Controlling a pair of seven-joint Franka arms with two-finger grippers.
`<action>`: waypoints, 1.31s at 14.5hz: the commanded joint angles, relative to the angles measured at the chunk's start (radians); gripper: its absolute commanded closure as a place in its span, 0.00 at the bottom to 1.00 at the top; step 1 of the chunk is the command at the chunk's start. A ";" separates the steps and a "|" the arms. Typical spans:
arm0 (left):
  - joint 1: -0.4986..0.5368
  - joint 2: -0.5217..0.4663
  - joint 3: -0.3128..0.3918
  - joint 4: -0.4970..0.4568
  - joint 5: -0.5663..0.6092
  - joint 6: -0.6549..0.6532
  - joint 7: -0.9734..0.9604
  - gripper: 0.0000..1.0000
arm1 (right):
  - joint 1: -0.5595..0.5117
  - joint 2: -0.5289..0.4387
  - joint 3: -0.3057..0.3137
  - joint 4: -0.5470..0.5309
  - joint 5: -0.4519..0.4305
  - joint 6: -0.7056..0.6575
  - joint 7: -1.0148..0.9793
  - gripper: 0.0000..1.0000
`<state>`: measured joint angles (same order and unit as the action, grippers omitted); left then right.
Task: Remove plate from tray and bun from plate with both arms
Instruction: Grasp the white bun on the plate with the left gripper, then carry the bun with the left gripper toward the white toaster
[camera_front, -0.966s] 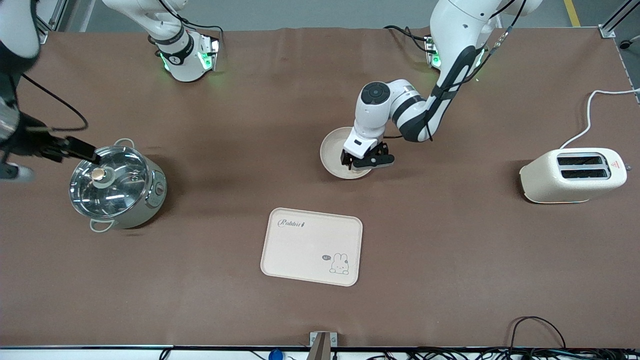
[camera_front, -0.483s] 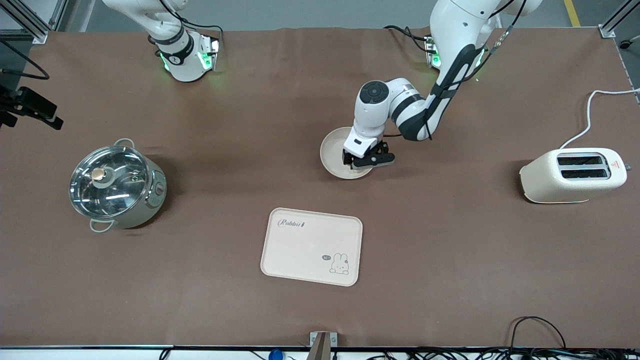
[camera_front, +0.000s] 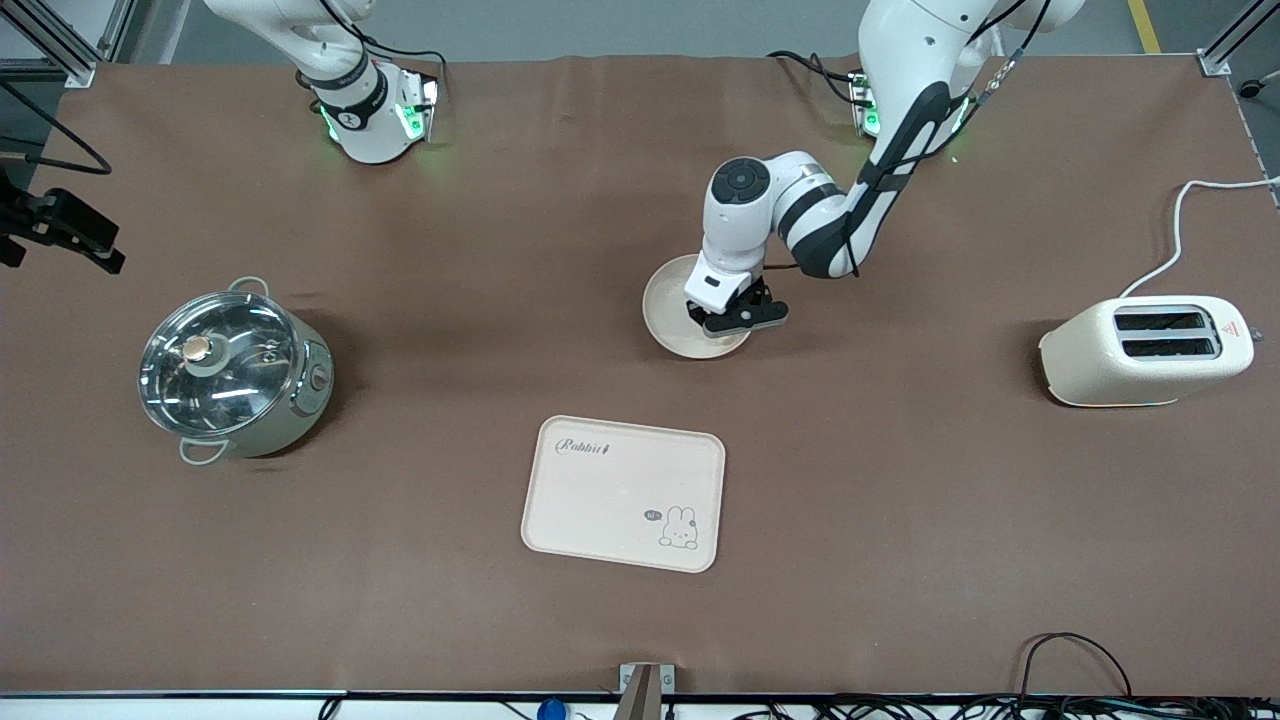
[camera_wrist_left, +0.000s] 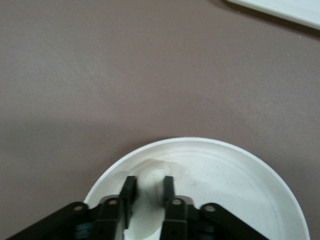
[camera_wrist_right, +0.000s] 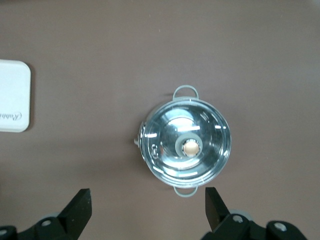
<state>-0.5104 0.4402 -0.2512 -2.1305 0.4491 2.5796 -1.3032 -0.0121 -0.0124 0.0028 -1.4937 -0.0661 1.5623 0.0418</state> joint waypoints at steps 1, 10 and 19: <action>0.004 -0.020 -0.008 0.040 0.025 -0.085 0.025 1.00 | 0.004 0.005 -0.001 0.003 0.009 0.028 0.004 0.00; 0.147 -0.121 -0.016 0.262 -0.300 -0.561 0.519 1.00 | 0.009 0.003 0.002 0.003 0.009 0.018 0.006 0.00; 0.607 -0.250 -0.014 -0.024 -0.308 -0.312 1.237 1.00 | 0.014 0.003 0.002 -0.005 0.026 0.024 0.009 0.00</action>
<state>0.0440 0.1766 -0.2541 -2.0677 0.1572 2.1256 -0.1468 0.0018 -0.0090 0.0048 -1.4939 -0.0627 1.5815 0.0419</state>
